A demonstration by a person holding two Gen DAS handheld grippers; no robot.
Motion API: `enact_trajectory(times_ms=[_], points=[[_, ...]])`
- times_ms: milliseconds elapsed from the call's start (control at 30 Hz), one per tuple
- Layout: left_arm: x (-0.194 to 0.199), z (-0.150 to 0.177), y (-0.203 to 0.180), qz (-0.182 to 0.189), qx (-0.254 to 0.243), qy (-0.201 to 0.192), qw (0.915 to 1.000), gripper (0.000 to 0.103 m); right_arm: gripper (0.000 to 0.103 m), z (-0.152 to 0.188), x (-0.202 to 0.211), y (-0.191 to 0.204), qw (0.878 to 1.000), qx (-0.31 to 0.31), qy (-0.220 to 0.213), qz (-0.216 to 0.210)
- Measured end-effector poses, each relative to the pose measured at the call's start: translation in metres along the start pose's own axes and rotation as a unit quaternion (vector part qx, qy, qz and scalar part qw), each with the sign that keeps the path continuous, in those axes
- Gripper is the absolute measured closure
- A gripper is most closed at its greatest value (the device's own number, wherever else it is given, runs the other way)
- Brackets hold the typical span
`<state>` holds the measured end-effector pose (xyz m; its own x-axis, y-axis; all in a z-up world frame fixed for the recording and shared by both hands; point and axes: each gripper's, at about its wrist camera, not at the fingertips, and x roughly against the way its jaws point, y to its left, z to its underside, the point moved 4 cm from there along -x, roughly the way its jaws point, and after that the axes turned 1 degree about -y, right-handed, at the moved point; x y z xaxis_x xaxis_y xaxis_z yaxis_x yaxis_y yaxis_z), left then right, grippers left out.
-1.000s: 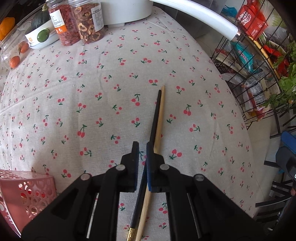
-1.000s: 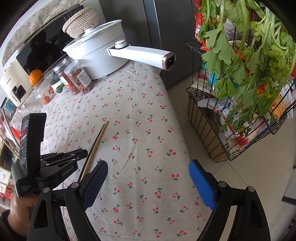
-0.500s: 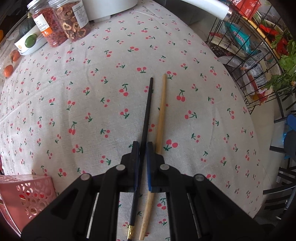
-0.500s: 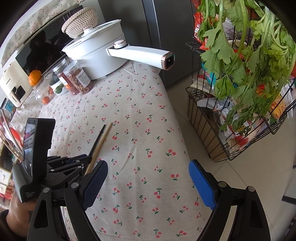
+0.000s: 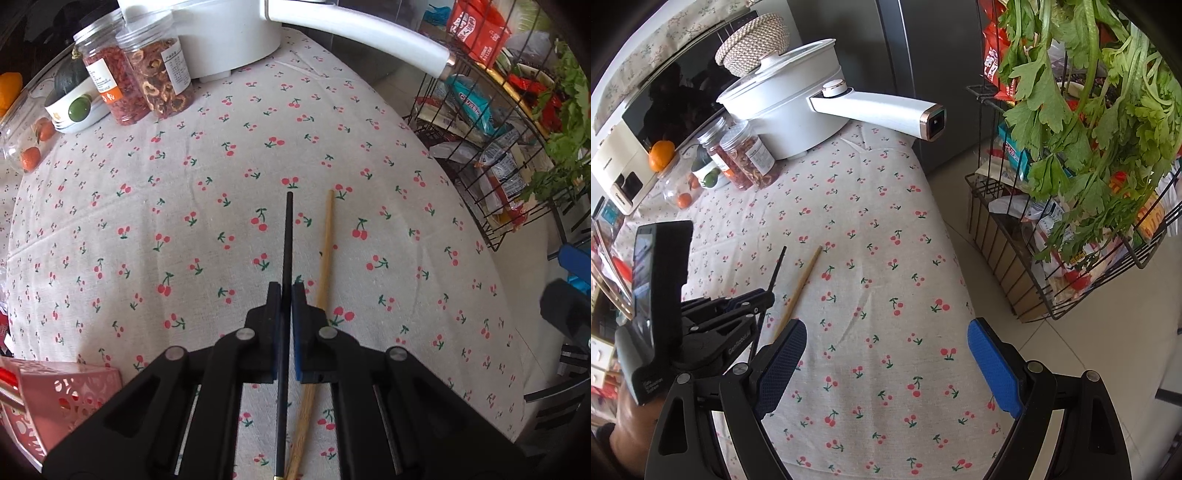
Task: Organize utensils
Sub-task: 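Lift the black chopstick with the left tool while the right tool grasps the last wooden chopstick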
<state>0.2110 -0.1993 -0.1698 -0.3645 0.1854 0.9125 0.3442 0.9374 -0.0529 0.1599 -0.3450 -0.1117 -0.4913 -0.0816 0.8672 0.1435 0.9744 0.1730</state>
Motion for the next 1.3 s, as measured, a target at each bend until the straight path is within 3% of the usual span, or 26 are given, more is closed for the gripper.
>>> enact_trajectory(times_ms=[267, 433, 700, 900, 1000, 1100, 1200, 1267, 1300], points=[[0.102, 0.04, 0.014, 0.048, -0.022, -0.08, 0.9954, 0.097, 0.013, 0.003, -0.011, 0.02, 1.0, 0.019, 0.007, 0.009], [0.151, 0.063, 0.038, 0.077, -0.007, -0.13, 0.9885, 0.097, 0.013, 0.004, -0.027, 0.033, 1.0, 0.016, 0.02, 0.01], [0.18, 0.085, 0.072, 0.09, 0.012, -0.183, 0.9789, 0.097, 0.013, 0.004, -0.073, 0.064, 0.998, -0.001, 0.058, -0.001], [0.192, 0.099, 0.087, 0.106, 0.015, -0.188, 0.9763, 0.097, 0.015, -0.003, -0.105, 0.087, 0.998, 0.005, 0.064, 0.008], [0.196, 0.103, 0.096, 0.106, 0.024, -0.189, 0.976, 0.097, 0.024, -0.002, -0.119, 0.097, 0.997, 0.007, 0.078, 0.012], [0.198, 0.105, 0.105, 0.106, 0.034, -0.19, 0.9755, 0.097, 0.037, -0.001, -0.123, 0.11, 0.995, 0.044, 0.073, 0.059], [0.202, 0.106, 0.109, 0.103, 0.038, -0.197, 0.9743, 0.097, 0.058, 0.0, -0.12, 0.117, 0.994, 0.058, 0.067, 0.064], [0.206, 0.107, 0.11, 0.101, 0.037, -0.202, 0.9734, 0.097, 0.084, 0.001, -0.118, 0.119, 0.994, 0.06, 0.066, 0.057], [0.207, 0.108, 0.111, 0.1, 0.037, -0.205, 0.9729, 0.097, 0.091, 0.002, -0.118, 0.12, 0.995, 0.06, 0.066, 0.051]])
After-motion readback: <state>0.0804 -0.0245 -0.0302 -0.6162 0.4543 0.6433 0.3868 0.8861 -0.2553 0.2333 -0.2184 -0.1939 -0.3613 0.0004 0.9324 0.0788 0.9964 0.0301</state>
